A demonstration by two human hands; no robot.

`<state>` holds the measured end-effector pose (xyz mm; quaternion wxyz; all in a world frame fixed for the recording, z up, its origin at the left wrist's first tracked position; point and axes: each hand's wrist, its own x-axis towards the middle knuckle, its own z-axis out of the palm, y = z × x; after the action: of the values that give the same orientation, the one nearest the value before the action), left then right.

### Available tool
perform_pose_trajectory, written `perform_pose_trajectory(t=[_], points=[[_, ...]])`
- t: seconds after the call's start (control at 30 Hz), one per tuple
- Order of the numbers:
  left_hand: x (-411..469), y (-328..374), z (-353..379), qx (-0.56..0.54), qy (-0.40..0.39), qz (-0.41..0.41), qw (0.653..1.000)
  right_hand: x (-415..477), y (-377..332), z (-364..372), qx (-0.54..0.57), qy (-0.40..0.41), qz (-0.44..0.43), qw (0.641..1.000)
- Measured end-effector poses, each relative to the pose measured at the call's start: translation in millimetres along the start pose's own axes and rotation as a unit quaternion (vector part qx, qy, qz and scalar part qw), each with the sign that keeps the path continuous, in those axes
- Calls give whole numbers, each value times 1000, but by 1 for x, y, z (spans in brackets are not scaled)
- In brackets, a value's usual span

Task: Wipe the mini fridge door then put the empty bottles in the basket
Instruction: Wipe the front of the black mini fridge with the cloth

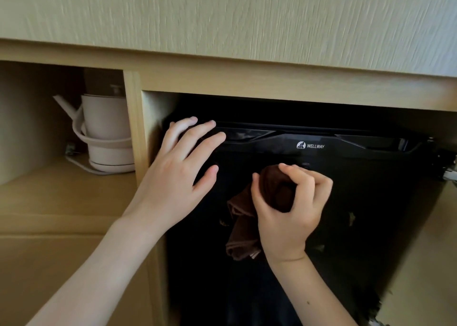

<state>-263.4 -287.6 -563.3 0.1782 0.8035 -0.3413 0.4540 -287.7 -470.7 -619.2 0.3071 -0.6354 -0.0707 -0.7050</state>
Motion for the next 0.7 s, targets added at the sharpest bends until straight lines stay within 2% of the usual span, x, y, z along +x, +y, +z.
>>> perform_pose_trajectory(t=[0.2, 0.4, 0.7], points=[[1, 1, -2, 3, -4, -6, 1000, -13, 5, -3, -26, -70, -98, 992], [1, 4, -2, 7, -5, -8, 1000, -15, 7, -2, -16, -58, -68, 996], [0, 3, -1, 13, 5, -3, 1000, -15, 13, -4, 31, -58, -70, 995]])
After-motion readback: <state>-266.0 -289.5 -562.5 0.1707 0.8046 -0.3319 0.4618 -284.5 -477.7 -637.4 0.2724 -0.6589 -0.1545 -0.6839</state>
